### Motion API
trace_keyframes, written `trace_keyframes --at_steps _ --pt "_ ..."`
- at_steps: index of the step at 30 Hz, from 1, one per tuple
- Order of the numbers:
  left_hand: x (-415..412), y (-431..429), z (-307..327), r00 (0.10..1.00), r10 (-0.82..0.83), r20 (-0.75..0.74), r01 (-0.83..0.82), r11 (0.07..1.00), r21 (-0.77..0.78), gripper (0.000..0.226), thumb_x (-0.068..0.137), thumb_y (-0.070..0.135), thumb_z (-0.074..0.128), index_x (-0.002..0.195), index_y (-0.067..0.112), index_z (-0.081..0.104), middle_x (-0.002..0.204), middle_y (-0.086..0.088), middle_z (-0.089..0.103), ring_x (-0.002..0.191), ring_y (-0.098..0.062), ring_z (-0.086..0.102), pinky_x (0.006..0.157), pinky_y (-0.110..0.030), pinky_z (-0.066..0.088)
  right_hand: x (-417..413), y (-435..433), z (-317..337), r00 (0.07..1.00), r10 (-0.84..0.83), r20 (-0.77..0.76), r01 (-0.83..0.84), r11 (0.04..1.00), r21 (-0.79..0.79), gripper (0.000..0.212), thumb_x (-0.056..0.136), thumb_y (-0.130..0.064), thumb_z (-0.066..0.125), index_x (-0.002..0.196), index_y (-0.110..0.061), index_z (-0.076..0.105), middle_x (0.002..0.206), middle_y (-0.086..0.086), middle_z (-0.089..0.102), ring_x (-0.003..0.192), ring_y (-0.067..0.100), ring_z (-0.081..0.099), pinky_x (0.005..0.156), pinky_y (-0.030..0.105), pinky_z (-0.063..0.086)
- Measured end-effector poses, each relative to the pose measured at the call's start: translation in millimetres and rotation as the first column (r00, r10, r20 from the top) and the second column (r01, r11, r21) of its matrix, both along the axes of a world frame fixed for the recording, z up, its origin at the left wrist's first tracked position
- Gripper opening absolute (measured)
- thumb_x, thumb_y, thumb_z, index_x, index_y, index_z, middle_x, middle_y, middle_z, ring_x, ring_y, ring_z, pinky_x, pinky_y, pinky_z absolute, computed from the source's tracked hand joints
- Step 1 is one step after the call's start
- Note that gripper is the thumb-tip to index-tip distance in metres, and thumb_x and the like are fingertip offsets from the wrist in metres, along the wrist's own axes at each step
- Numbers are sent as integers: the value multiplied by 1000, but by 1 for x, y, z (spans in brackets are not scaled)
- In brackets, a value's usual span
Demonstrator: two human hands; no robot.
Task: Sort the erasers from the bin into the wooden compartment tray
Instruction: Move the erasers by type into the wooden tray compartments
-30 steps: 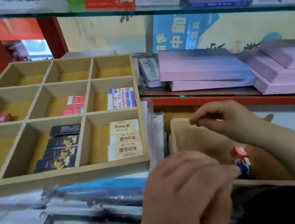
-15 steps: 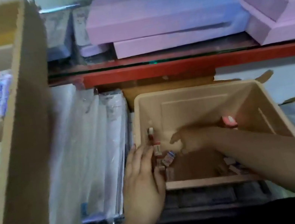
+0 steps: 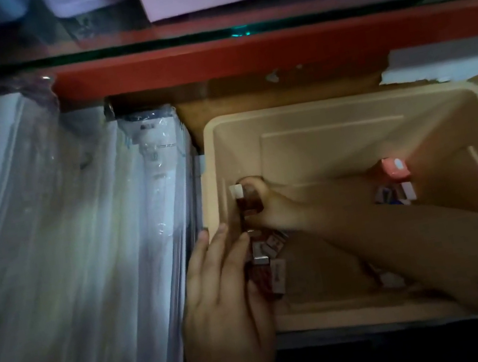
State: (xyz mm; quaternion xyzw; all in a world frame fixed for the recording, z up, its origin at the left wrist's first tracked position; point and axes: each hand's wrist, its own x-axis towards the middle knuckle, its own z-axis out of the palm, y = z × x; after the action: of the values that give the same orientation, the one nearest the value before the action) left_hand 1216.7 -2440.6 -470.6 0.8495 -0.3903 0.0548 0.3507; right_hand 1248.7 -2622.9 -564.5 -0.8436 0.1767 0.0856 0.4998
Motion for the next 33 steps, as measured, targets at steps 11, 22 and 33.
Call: trace_keyframes --at_steps 11,22,33 --pt "7 -14 17 684 271 -677 -301 950 76 55 89 15 54 139 24 33 133 10 48 113 -3 49 87 -11 40 0 4 4 989 25 -146 -21 999 32 36 74 -11 70 85 -25 39 112 9 44 103 21 47 83 30 42" --pt "-9 -9 13 783 255 -568 -344 938 -53 37 87 -2 51 121 9 53 90 9 64 84 -5 60 64 1 39 1 4 16 987 9 -161 -8 1000 8 58 58 -25 64 114 -20 50 122 9 47 114 25 48 88 32 42" --pt "-21 -4 7 828 194 -526 -377 887 -266 45 76 24 45 116 5 52 86 12 59 82 5 58 64 -5 37 -8 7 65 984 152 -92 -167 969 -183 77 78 -12 65 143 -15 22 146 9 30 135 25 28 104 22 23"
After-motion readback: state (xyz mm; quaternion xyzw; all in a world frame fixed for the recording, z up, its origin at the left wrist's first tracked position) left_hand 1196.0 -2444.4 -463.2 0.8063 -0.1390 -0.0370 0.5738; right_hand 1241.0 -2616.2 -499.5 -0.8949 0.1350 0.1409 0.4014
